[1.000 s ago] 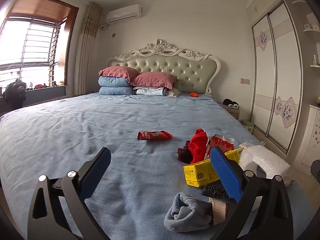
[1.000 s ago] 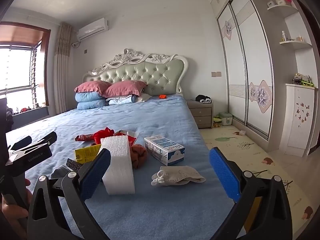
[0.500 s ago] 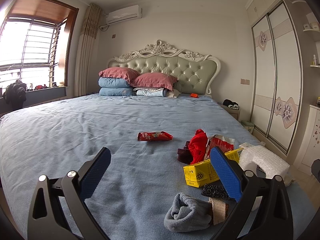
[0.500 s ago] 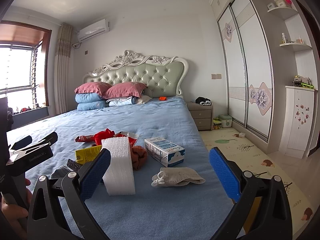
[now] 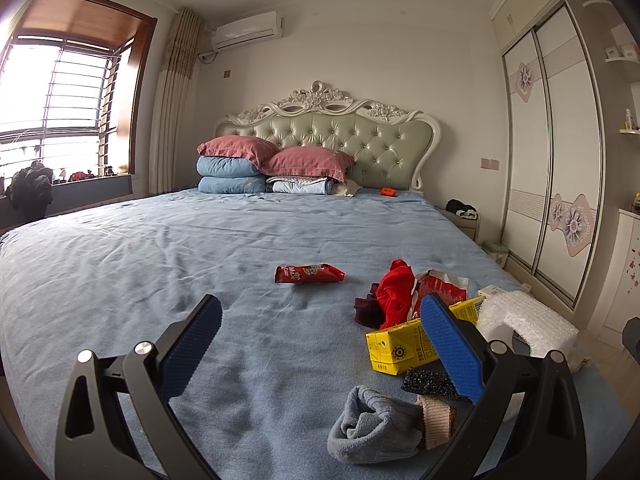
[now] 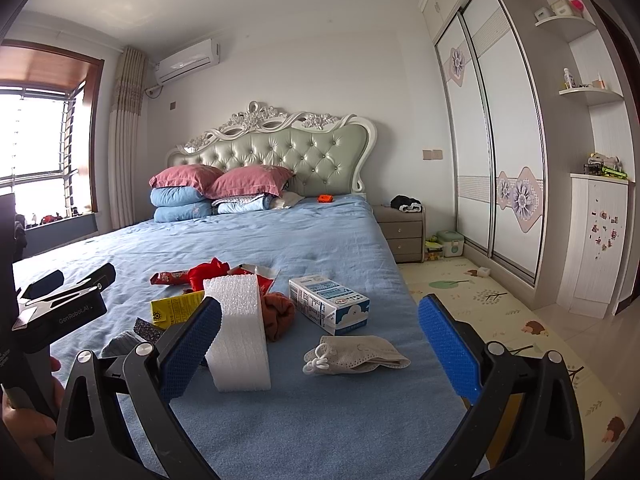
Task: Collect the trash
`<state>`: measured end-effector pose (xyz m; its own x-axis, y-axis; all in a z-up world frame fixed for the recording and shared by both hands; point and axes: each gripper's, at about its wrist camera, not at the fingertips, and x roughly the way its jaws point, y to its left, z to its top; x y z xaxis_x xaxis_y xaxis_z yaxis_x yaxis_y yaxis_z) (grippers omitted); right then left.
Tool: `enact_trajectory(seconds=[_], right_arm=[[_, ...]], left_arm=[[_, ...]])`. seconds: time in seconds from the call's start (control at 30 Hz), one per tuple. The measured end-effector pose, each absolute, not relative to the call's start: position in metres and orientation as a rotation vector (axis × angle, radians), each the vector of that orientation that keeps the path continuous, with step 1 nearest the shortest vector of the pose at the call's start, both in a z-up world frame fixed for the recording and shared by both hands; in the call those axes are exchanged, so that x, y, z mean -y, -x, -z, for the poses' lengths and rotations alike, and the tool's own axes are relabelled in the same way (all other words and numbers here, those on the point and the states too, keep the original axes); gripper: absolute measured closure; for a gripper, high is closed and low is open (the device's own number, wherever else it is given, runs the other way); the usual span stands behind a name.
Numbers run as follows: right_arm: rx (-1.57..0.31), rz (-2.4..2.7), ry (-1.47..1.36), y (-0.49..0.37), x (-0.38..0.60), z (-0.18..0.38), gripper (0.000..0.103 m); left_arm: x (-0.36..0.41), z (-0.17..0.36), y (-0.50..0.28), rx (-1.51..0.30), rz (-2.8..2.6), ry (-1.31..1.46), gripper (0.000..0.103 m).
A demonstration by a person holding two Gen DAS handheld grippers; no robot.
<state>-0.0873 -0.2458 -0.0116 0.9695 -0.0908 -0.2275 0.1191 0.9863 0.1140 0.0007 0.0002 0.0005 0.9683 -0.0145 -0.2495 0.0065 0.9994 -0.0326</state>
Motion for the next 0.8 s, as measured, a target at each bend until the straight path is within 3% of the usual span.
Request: enact_trajectory(seconds=[0.8], right_arm=[[-0.202,0.132,-0.082,0.090,0.239,0.006,0.008]], left_arm=[[0.001,-0.010,0.018,-0.239,0.040,0.015,0.004]])
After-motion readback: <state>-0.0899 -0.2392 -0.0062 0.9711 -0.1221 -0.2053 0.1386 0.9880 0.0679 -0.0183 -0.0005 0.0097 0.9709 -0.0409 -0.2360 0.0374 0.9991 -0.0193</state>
